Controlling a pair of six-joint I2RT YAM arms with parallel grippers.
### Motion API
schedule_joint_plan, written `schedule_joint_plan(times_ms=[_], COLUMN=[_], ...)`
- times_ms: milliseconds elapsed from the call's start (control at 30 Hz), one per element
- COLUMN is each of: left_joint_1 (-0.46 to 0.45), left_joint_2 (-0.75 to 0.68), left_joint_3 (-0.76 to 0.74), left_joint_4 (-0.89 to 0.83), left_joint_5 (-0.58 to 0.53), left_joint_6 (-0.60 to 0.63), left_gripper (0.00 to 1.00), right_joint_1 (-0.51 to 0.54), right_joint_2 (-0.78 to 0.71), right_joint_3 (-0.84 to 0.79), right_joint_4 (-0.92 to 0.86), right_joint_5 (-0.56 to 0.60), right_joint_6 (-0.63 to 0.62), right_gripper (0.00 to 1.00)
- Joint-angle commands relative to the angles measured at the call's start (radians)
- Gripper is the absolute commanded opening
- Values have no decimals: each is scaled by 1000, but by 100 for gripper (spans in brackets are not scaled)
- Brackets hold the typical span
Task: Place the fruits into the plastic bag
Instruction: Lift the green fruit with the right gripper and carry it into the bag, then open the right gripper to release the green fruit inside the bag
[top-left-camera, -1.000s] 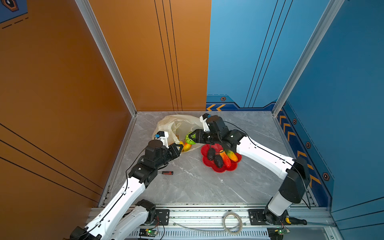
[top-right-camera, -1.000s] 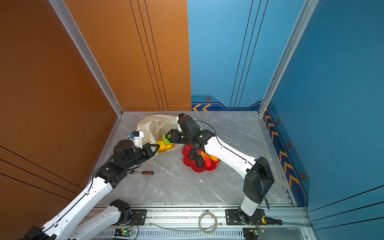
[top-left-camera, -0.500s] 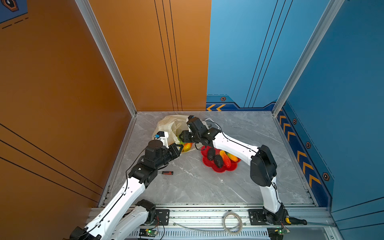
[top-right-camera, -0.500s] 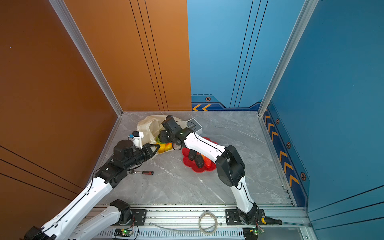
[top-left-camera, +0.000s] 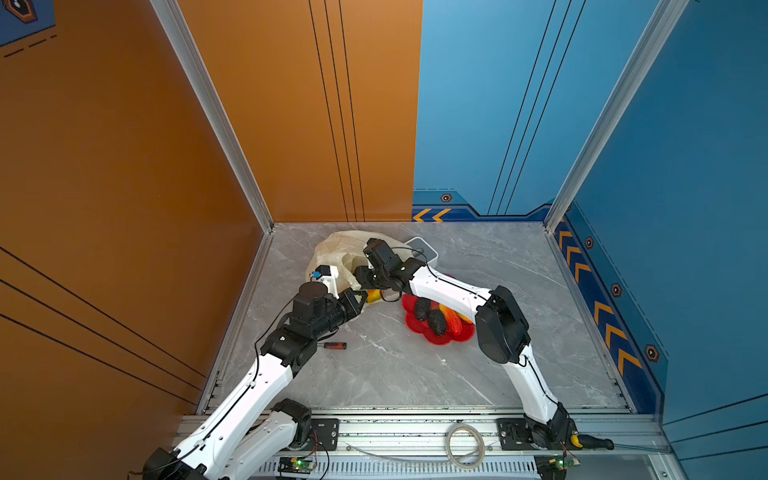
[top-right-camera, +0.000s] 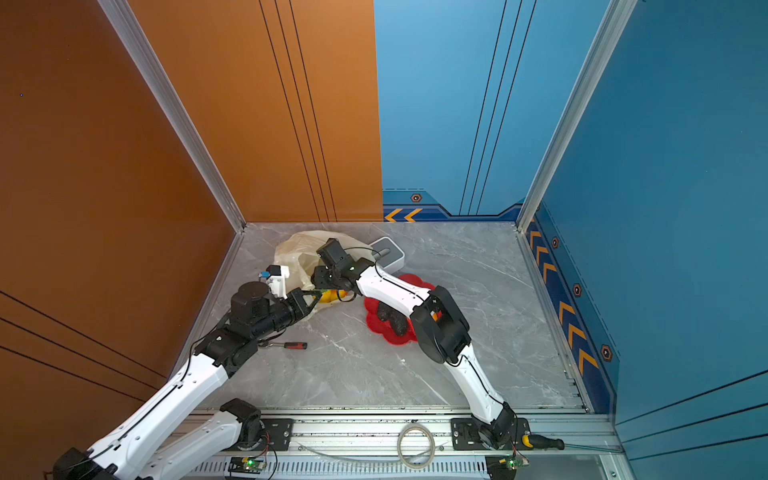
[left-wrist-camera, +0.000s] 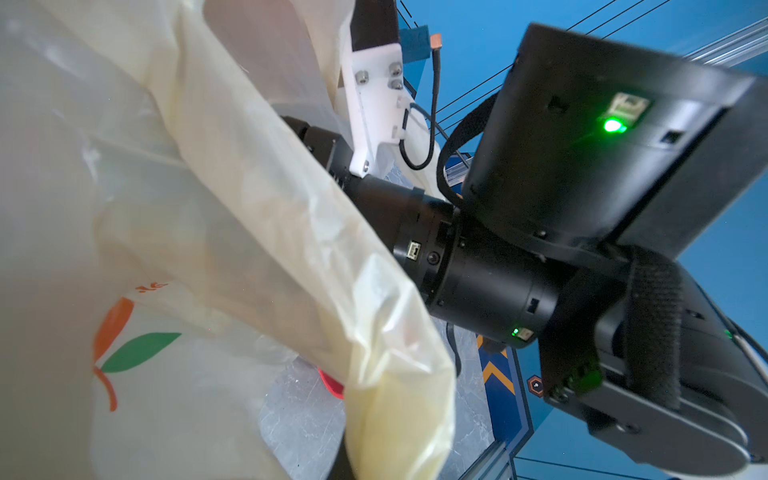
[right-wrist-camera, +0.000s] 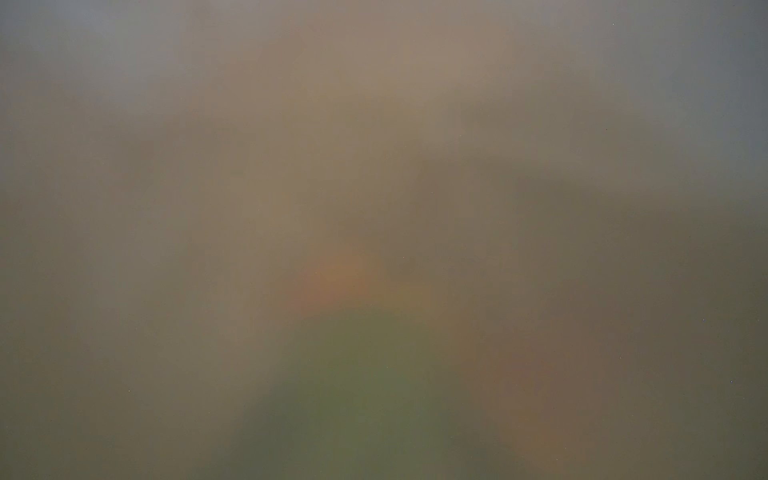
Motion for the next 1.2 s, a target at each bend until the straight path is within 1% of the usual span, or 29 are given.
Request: schedule_joint_plan(times_ms=[0,67,167,300,500,567,633,767,900,967,1167], left_joint_1=[-6,-6,-4,-3,3,6,10,20,30,37,52], left_joint_2=[-3,-7,-9,-9,-15,-20,-24,-34,-45,-48,-57], left_joint_3=[-19,-20,-19,-15,-9,-7,-6,-4,-3,-4,-6], left_joint_4=[27,25,23,19,9,3,-3,-14,-29,-34,-39], left_joint_5=[21,22,23,23,22,22,21,21,23,26,34], left_joint_6=[-8,-8,-8,-6,-5,-3,-2,-2,0,1,0], left_gripper=[0,0,0,0,0,0,0,0,0,0,0], right_joint_1=[-3,-5,-6,-6,-5,-5,-5,-10,-11,-15,-32], right_joint_2=[22,22,15,-11,-60,-76,-84,-90,-100,-110,-156], right_joint_3=[27,27,27,24,19,18,17,17,18,13,-31], right_joint_4=[5,8,8,8,9,10,17,34,35,31,30], right_joint_5=[-53,-64,-77,-88,-99,-102,-109,-122,-125,-116,-96], right_joint_6=[33,36,36,38,30,28,30,43,44,35,25], right_gripper=[53,56,64,71,73,75,77,78,83,88,89])
